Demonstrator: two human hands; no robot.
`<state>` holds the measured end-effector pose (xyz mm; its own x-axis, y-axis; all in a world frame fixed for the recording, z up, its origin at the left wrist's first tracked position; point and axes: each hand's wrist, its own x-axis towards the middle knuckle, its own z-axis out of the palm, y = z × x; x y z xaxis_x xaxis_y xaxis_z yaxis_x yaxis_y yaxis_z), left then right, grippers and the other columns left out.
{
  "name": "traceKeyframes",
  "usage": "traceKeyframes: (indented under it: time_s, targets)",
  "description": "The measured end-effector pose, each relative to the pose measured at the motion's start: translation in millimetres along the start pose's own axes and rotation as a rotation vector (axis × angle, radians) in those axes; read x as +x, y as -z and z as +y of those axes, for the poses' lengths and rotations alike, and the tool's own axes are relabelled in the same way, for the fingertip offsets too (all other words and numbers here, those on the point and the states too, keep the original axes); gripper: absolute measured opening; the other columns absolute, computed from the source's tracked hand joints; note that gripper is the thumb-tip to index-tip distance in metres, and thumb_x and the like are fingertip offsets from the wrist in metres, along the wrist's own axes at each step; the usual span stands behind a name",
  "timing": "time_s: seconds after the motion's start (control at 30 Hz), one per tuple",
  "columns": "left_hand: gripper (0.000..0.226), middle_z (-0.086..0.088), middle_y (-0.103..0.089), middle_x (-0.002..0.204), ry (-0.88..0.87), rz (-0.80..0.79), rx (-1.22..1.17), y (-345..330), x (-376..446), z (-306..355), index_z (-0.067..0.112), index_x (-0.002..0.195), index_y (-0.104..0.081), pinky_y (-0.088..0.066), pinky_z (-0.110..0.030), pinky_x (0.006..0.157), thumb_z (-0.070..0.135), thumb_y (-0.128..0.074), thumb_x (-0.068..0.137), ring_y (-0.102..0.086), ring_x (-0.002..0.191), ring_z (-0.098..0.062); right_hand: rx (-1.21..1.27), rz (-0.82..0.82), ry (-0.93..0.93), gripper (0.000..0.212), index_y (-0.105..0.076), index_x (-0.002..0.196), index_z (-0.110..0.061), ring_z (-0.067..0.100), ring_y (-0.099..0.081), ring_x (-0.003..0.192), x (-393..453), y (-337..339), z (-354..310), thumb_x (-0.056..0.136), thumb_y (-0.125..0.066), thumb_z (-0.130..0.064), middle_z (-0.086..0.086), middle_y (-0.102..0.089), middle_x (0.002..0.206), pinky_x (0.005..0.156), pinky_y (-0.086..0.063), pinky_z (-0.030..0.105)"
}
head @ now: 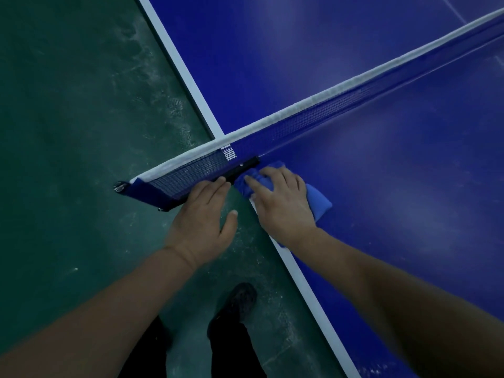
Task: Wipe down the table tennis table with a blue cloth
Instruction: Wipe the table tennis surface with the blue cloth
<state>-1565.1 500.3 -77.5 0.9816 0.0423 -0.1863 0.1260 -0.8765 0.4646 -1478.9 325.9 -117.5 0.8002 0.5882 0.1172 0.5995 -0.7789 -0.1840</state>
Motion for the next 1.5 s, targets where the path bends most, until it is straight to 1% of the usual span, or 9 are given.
traceKeyframes:
  time_s: [0.2,0.4,0.57,0.83,1.0,1.1,1.27,1.37,1.5]
  targets:
    - [0.068,-0.011,-0.041,0.152,0.005,-0.020,-0.053,4,0,-3,0.002,0.145,-0.044,-0.022,-0.042,0.120,0.044,-0.033,0.093,-0.031,0.142,-0.029,0.020,0.061,-0.287,0.041,-0.059,0.133,-0.024,0.031,-0.041,0.120,9,1,8,0.096,-0.045,-0.033,0.009,-0.053,0.130,0.102,-0.037,0.053]
    - [0.065,-0.011,-0.040,0.153,-0.003,-0.006,-0.057,5,-1,-2,0.002,0.146,-0.043,-0.013,-0.032,0.122,0.040,-0.036,0.093,-0.028,0.143,-0.027,0.002,-0.031,0.182,0.041,-0.057,0.134,-0.021,0.032,-0.047,0.118,1,1,23,0.094,-0.058,-0.027,0.011,-0.054,0.130,0.098,-0.041,0.051]
    - [0.067,-0.008,-0.037,0.155,-0.004,-0.018,-0.083,5,-2,-4,0.004,0.147,-0.042,-0.008,-0.026,0.120,0.043,-0.031,0.094,-0.025,0.144,-0.023,0.011,0.067,-0.416,0.042,-0.055,0.139,-0.016,0.039,-0.040,0.134,9,13,56,0.100,-0.043,-0.027,0.015,-0.048,0.143,0.114,-0.029,0.054]
    - [0.076,-0.014,-0.044,0.150,-0.032,-0.016,-0.060,6,0,-5,0.000,0.142,-0.047,-0.020,-0.037,0.120,0.050,-0.022,0.092,-0.034,0.139,-0.029,0.059,-0.149,0.247,0.040,-0.060,0.132,-0.023,0.034,-0.040,0.136,-14,6,15,0.097,-0.042,-0.032,0.007,-0.050,0.145,0.114,-0.028,0.051]
    - [0.070,-0.015,-0.046,0.148,-0.044,0.010,-0.063,3,-3,-6,-0.003,0.139,-0.050,-0.020,-0.033,0.117,0.046,-0.028,0.094,-0.036,0.136,-0.031,-0.080,0.032,-0.457,0.048,-0.055,0.141,-0.013,0.045,-0.040,0.134,-15,46,153,0.100,-0.038,-0.031,0.020,-0.046,0.149,0.111,-0.030,0.056]
    - [0.068,-0.016,-0.047,0.146,-0.059,0.011,-0.061,3,-3,-6,-0.004,0.137,-0.051,-0.019,-0.032,0.118,0.044,-0.030,0.094,-0.038,0.135,-0.033,-0.062,0.005,-0.772,0.052,-0.042,0.150,-0.020,0.038,-0.024,0.146,-14,52,144,0.100,-0.034,-0.034,0.012,-0.033,0.158,0.118,-0.018,0.056]
    - [0.067,-0.015,-0.053,0.140,-0.038,0.015,-0.067,7,3,-6,-0.002,0.136,-0.053,-0.031,-0.039,0.114,0.044,-0.034,0.092,-0.045,0.130,-0.032,-0.019,-0.120,-0.154,0.051,-0.044,0.146,-0.028,0.036,-0.026,0.146,-64,8,-9,0.096,-0.039,-0.035,0.005,-0.038,0.157,0.119,-0.019,0.057]
    - [0.053,-0.014,-0.059,0.134,-0.056,0.083,-0.077,10,5,-3,0.000,0.132,-0.057,-0.035,-0.032,0.108,0.032,-0.045,0.091,-0.053,0.124,-0.029,0.007,-0.200,0.047,0.050,-0.042,0.146,-0.033,0.030,-0.026,0.146,-96,12,14,0.096,-0.044,-0.039,-0.001,-0.037,0.156,0.119,-0.018,0.051]
    - [0.040,-0.011,-0.061,0.130,-0.189,0.120,-0.052,9,10,4,0.003,0.125,-0.064,-0.031,-0.019,0.108,0.019,-0.054,0.089,-0.055,0.120,-0.024,-0.128,-0.068,-0.304,0.050,-0.054,0.140,-0.019,0.046,-0.040,0.134,-101,44,149,0.095,-0.036,-0.033,0.016,-0.047,0.149,0.106,-0.035,0.063]
